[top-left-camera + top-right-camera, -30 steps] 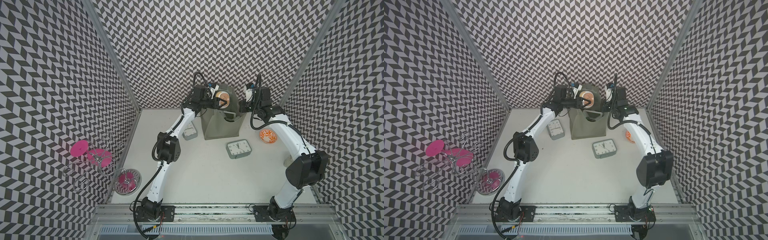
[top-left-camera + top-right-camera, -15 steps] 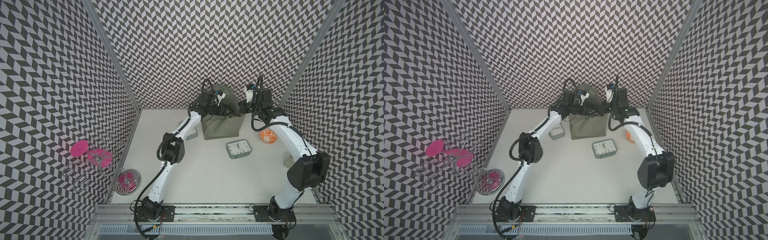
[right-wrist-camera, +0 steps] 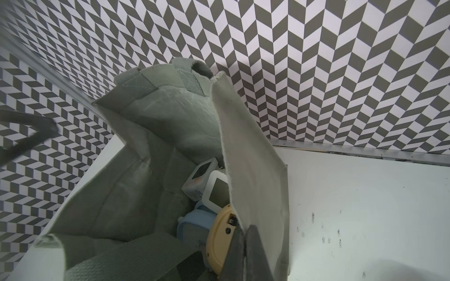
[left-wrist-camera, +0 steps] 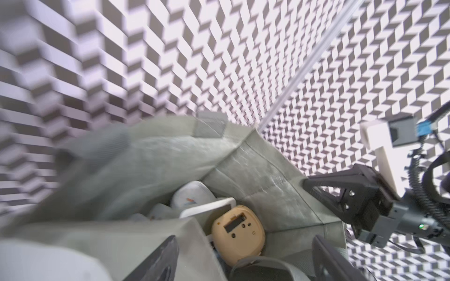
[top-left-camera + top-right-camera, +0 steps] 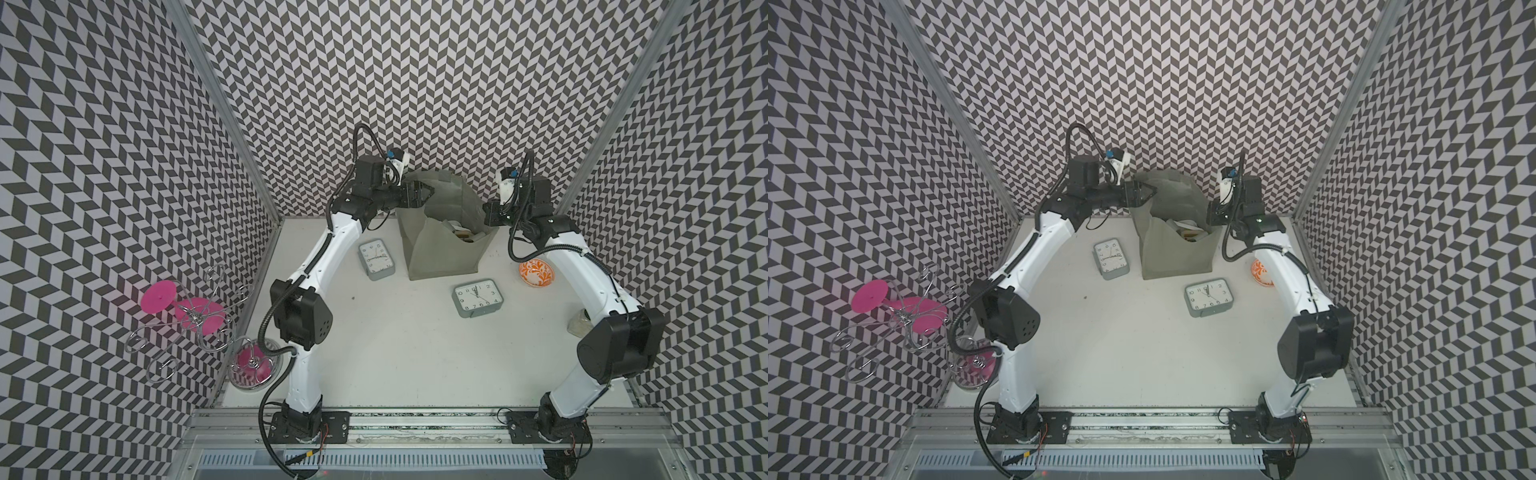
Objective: Put the alarm clock into the canvas bag
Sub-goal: Place the alarm at the canvas bag, then move the alarm to the center of the board.
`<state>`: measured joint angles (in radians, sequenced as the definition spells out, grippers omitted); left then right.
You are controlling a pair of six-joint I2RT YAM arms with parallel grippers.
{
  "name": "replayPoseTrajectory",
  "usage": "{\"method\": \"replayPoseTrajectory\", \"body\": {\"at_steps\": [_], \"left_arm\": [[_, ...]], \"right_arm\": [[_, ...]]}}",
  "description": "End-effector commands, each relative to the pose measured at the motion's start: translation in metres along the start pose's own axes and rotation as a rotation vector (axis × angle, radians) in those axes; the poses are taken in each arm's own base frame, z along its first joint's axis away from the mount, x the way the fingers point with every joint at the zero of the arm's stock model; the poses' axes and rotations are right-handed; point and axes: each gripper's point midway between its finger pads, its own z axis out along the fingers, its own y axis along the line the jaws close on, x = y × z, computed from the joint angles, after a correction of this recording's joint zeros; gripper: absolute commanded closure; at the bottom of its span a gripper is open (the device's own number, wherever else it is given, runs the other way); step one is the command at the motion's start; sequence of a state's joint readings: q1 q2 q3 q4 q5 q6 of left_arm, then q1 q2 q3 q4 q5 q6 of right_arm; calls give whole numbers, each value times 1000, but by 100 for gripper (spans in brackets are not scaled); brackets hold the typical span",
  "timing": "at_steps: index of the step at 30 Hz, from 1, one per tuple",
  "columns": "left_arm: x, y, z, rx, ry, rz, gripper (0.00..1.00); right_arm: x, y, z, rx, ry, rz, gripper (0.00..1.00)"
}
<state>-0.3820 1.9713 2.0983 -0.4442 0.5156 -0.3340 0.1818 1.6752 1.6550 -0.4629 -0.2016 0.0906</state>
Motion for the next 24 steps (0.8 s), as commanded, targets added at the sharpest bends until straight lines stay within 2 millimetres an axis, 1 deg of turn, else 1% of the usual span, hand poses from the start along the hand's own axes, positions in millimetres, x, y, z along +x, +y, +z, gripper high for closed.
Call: {"method": "replayPoseTrajectory", "body": {"at_steps": [1, 2, 3, 4, 5, 7, 10, 12, 14, 16, 18, 20, 21, 22, 24], "left_arm": [[7, 13, -14, -100, -30, 19, 14], [7, 17, -23, -135, -51, 22, 14], [8, 21, -31, -166, -70, 25, 14], [9, 28, -41, -198, -90, 18, 12], [12, 36, -51, -232, -113, 3, 11], [19, 54, -69, -279, -151, -39, 9], [38, 76, -89, -323, -187, -107, 6], [55, 88, -96, -353, -192, -130, 2], [74, 98, -103, -377, -192, -160, 1], [92, 99, -106, -369, -193, -189, 1], [111, 93, -107, -321, -203, -207, 1], [132, 92, -109, -298, -200, -240, 1], [141, 91, -110, -281, -196, -254, 1], [149, 91, -111, -272, -192, -273, 1], [161, 84, -112, -239, -191, -294, 1]], "right_arm": [[-50, 17, -44, -49, -178, -22, 96], [-52, 20, -48, -59, -187, -25, 92], [-52, 22, -52, -67, -194, -28, 85], [-53, 24, -58, -74, -206, -31, 72], [-52, 26, -64, -77, -218, -34, 53], [-50, 25, -79, -61, -250, -34, 26], [-39, 23, -103, -40, -282, -12, 0], [-24, 25, -114, -50, -284, 5, 1], [-3, 26, -120, -63, -270, 33, 1], [21, 25, -119, -74, -236, 65, 1], [44, 20, -118, -66, -211, 106, 1], [68, 15, -112, -55, -175, 135, 0], [83, 9, -105, -34, -130, 148, 1], [100, 3, -98, -10, -77, 161, 1], [128, -7, -84, 20, -1, 173, 1]]}}
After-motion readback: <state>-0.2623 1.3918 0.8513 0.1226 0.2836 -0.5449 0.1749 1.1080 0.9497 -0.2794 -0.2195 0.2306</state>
